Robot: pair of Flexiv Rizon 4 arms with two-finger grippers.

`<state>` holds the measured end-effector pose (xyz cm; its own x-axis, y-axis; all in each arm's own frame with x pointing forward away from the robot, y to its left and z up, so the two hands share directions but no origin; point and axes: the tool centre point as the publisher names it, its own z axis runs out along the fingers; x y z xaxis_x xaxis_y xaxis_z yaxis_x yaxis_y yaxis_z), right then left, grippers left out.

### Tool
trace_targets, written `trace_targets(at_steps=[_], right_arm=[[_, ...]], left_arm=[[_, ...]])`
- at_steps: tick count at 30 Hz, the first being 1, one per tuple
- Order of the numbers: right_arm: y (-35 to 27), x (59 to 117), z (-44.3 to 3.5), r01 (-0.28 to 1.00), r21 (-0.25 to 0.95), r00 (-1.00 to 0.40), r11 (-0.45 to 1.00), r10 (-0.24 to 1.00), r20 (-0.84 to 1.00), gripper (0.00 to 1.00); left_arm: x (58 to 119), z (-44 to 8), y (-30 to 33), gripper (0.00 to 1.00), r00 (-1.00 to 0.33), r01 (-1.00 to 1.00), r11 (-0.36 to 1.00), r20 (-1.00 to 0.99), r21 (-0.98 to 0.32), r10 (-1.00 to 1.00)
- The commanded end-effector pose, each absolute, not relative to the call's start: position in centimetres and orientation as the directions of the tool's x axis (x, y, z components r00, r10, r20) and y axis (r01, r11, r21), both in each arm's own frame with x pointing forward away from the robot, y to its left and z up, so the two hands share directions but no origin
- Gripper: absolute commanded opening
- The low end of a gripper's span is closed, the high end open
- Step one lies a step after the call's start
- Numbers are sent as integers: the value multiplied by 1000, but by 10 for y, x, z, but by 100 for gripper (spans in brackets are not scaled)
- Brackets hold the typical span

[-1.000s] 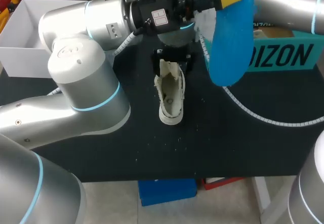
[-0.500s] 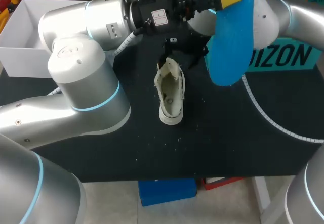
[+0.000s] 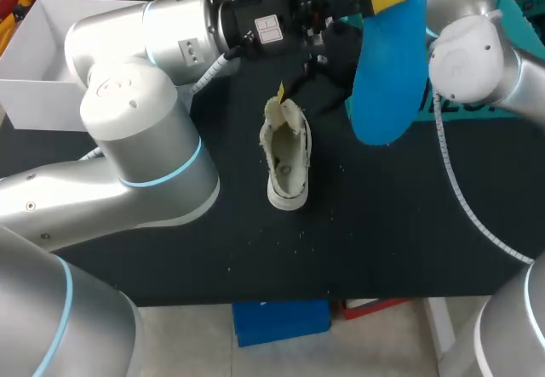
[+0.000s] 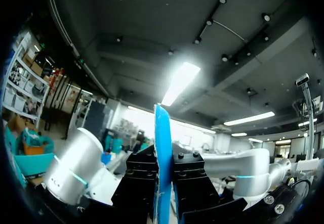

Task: Take the shoe out of the shoebox, open the shoe tongue, remove and reinsert the insole, then place the shoe into the shoebox

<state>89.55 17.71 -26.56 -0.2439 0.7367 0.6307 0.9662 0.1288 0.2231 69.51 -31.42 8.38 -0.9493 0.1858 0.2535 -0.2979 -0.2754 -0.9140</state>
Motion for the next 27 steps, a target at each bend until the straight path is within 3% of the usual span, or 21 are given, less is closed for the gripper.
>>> trace_targets(at_steps=[1,14,27], right_arm=[[168,888,-265,968,233,-240,89,588,772,100],[162,880,-255,984,161,-105,-76,480,871,100],[153,875,-255,985,85,-27,-151,352,936,100]], left_arm=[[694,84,-316,0,-950,-297,-277,254,-914,181],[694,84,-316,0,-950,-297,-277,254,-914,181],[694,84,-316,0,-950,-297,-277,254,-914,181]])
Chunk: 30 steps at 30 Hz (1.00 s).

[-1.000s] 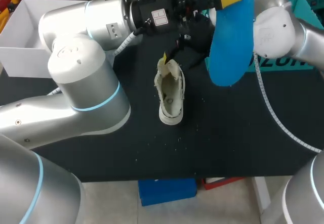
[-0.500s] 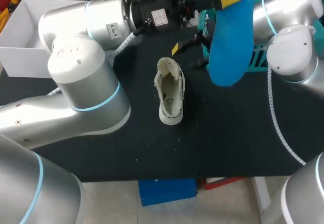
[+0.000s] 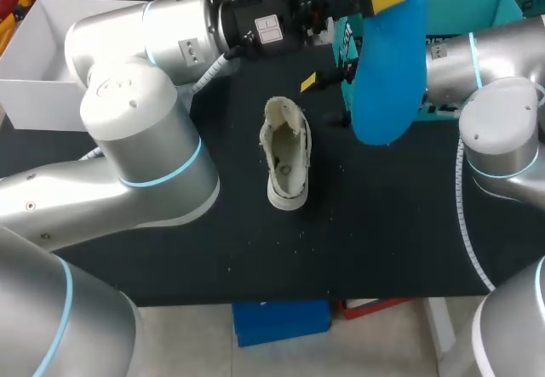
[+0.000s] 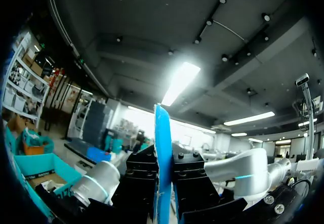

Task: Take the shoe out of the shoebox, open the shoe tongue, remove and reinsert the insole, then place the shoe into the shoebox

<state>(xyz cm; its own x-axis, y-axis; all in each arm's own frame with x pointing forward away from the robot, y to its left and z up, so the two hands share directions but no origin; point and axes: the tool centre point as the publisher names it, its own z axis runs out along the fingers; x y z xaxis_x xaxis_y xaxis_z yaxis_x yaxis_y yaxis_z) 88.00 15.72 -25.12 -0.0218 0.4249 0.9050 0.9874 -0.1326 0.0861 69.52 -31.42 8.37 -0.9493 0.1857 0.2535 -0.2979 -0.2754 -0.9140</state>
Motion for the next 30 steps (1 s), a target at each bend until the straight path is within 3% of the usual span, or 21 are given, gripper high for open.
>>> trace_targets(at_steps=[1,6,9,13,21,30], right_arm=[[151,874,-256,985,69,-15,-160,316,949,100],[143,875,-254,975,78,-14,-207,293,956,100],[143,875,-254,975,78,-14,-207,293,956,100],[143,875,-254,975,78,-14,-207,293,956,100],[143,875,-254,975,78,-14,-207,293,956,100],[143,875,-254,975,78,-14,-207,293,956,100]], left_arm=[[694,84,-316,0,-950,-297,-277,254,-914,181],[694,84,-316,0,-950,-297,-277,254,-914,181],[691,83,-322,0,-991,18,-174,-41,-984,130],[689,68,-327,0,-972,193,-162,-211,-968,101],[691,21,-321,0,-978,126,-187,-153,-974,141],[691,21,-321,0,-978,126,-187,-153,-974,141]])
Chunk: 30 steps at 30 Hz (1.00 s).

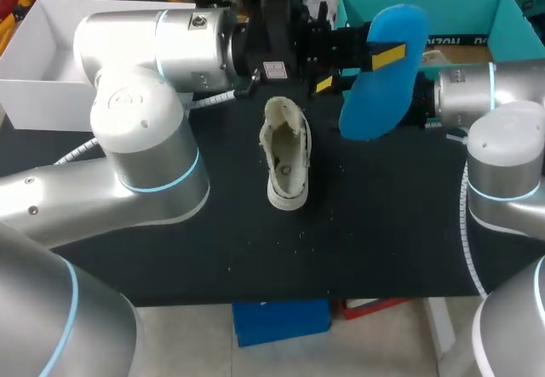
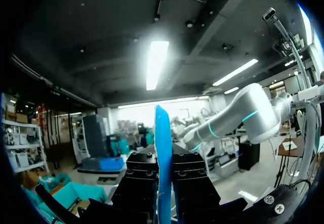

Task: Take the shoe out of the shoebox, open the shoe tongue, remove and reinsert the insole, then place the shoe into the shoebox

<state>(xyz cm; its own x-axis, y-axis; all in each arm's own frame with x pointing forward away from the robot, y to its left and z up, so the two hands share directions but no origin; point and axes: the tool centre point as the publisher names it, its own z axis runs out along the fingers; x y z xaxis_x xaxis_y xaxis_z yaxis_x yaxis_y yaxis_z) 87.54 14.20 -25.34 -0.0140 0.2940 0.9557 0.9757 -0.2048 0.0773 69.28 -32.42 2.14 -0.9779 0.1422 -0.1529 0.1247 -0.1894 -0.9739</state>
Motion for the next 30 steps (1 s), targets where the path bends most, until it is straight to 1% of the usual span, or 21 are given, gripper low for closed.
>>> trace_targets(at_steps=[1,10,13,17,18,22,26,30], right_arm=[[143,875,-254,975,78,-14,-207,293,956,100],[143,875,-254,975,78,-14,-207,293,956,100],[143,875,-254,975,78,-14,-207,293,956,100],[143,875,-254,975,78,-14,-207,293,956,100],[143,875,-254,975,78,-14,-207,293,956,100],[143,875,-254,975,78,-14,-207,293,956,100],[143,875,-254,975,78,-14,-207,293,956,100],[143,875,-254,975,78,-14,-207,293,956,100]], left_arm=[[691,21,-321,0,-978,126,-187,-153,-974,141],[691,21,-321,0,-978,126,-187,-153,-974,141],[660,21,-325,0,-929,311,-212,-344,-926,138],[641,-4,-316,0,-872,439,-227,-473,-869,127],[638,-10,-313,0,-857,460,-252,-500,-852,126],[636,-34,-302,0,-812,540,-244,-575,-806,103],[629,-51,-296,0,-739,610,-279,-660,-742,138],[616,-72,-293,0,-667,673,-270,-722,-689,182]])
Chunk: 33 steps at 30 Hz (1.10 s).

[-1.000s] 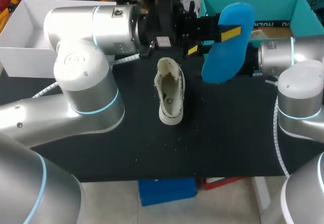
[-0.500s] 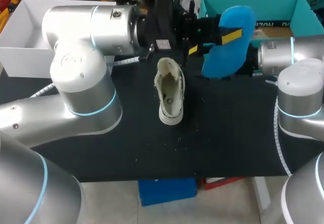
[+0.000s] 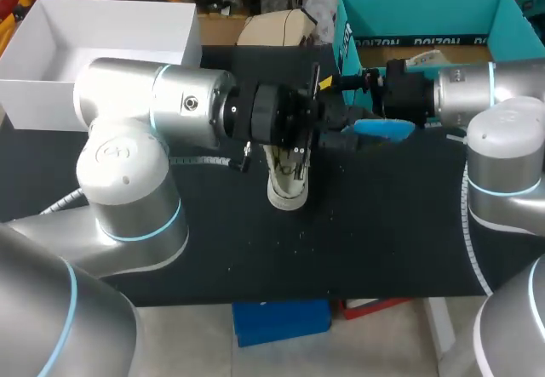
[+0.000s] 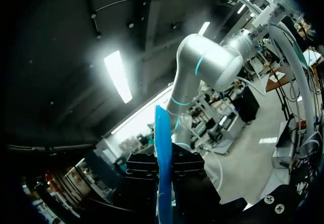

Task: Take the shoe out of the shoebox, open the shoe tongue, remove and reinsert the insole, then place the shoe into the shoebox

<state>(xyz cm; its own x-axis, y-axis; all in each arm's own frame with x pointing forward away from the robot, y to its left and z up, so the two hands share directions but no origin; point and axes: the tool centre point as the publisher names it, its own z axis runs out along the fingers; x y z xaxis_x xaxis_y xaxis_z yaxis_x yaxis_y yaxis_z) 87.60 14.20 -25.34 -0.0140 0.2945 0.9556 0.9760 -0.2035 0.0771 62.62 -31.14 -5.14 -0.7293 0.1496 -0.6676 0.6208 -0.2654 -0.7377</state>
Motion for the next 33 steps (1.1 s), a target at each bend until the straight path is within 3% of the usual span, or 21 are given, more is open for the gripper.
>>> trace_targets(at_steps=[1,20,26,33], right_arm=[[143,875,-254,975,78,-14,-207,293,956,100],[143,875,-254,975,78,-14,-207,293,956,100],[143,875,-254,975,78,-14,-207,293,956,100],[143,875,-254,975,78,-14,-207,293,956,100]], left_arm=[[612,-78,-291,0,-666,675,-255,-720,-693,194],[609,-82,-290,0,-677,665,-241,-706,-707,206],[585,-99,-287,0,-429,869,-207,-893,-449,134],[576,-142,-273,0,-279,934,-205,-956,-291,86]])
